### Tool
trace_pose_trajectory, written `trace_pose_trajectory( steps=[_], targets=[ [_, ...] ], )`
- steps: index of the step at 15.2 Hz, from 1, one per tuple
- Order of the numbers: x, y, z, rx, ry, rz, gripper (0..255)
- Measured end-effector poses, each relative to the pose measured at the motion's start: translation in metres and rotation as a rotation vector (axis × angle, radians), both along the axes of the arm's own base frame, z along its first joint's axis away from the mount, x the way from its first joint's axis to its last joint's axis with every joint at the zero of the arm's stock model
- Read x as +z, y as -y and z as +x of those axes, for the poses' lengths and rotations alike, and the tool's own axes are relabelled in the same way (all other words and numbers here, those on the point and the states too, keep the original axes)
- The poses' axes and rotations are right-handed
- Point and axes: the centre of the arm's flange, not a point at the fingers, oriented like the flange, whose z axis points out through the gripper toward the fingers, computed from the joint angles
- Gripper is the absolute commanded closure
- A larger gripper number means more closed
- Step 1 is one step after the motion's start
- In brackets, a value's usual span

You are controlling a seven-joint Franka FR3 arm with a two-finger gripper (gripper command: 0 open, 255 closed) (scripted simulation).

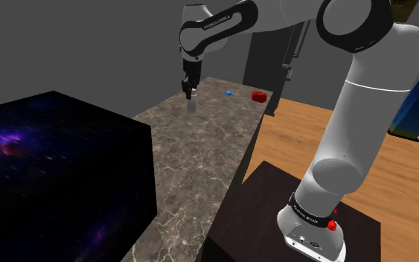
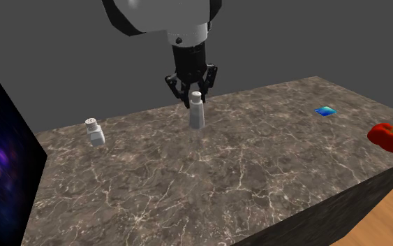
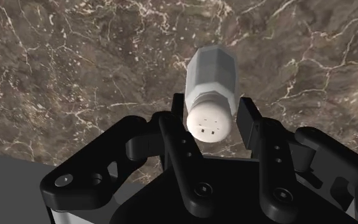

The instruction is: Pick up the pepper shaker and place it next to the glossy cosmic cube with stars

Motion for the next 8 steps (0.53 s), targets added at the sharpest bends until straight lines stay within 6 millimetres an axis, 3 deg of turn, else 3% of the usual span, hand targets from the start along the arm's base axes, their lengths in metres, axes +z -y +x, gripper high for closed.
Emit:
trace_pose_trajectory(
  steps=[8],
  targets=[
    [0.043, 0.0, 0.001, 0.0, 0.0, 0.0, 255]
  ],
)
